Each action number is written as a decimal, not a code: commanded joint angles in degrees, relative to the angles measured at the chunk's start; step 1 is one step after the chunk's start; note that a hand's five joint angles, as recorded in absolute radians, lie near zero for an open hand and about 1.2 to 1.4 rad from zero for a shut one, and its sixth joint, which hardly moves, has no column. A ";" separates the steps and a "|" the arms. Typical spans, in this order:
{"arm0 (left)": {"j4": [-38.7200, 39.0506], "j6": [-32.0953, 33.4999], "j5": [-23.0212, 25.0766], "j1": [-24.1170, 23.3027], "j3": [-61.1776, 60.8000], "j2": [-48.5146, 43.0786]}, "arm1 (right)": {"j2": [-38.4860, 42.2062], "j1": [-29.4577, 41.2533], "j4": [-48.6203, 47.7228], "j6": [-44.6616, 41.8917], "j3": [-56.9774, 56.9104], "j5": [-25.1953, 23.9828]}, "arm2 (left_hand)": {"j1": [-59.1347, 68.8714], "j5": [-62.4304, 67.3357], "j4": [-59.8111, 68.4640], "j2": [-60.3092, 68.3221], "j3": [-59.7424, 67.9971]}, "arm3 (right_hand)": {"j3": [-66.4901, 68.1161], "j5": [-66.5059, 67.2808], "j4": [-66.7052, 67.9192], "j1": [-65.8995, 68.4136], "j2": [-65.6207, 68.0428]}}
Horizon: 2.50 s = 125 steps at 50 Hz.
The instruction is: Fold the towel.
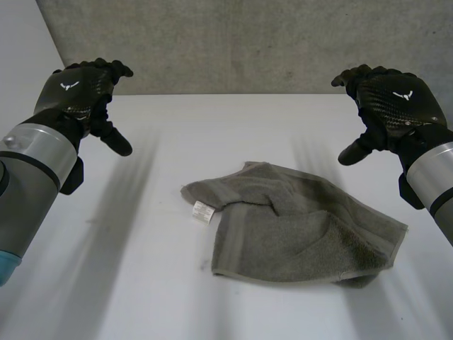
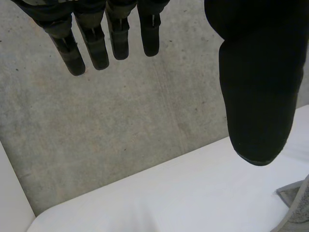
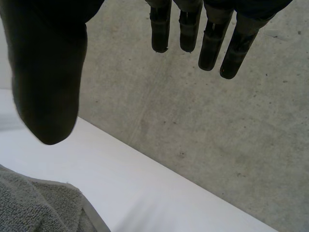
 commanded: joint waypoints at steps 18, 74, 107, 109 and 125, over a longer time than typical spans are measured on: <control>-0.64 -0.08 6.56 -0.95 -0.26 -0.41 | -2.12 -1.44 2.80 -4.27 -2.40 0.50 | -4.67 -4.72 -4.52 -4.75 -4.72 | -5.57 -7.00 -5.75 -5.35 -5.60; -2.66 9.32 4.04 -20.55 23.11 -40.06 | 9.12 -20.44 5.79 -26.80 14.75 -25.34 | 63.94 63.89 64.09 63.86 63.89 | 64.43 63.00 64.25 64.65 64.40; -34.92 -1.32 14.13 -0.70 27.07 -19.91 | 36.25 4.53 51.17 -26.70 -53.10 -14.19 | 63.94 63.89 64.09 63.86 63.89 | 64.43 63.00 64.25 64.65 64.40; -34.74 -1.23 15.01 0.27 28.38 -21.40 | 38.54 5.05 48.45 -26.70 -55.56 -13.13 | 63.94 63.89 64.09 63.86 63.89 | 64.43 63.00 64.25 64.65 64.40; -14.18 -2.37 15.64 4.85 54.67 -28.36 | 34.61 10.51 -5.54 -22.49 -55.76 -0.64 | 63.94 63.89 64.09 63.86 63.89 | 64.43 63.00 64.25 64.65 64.40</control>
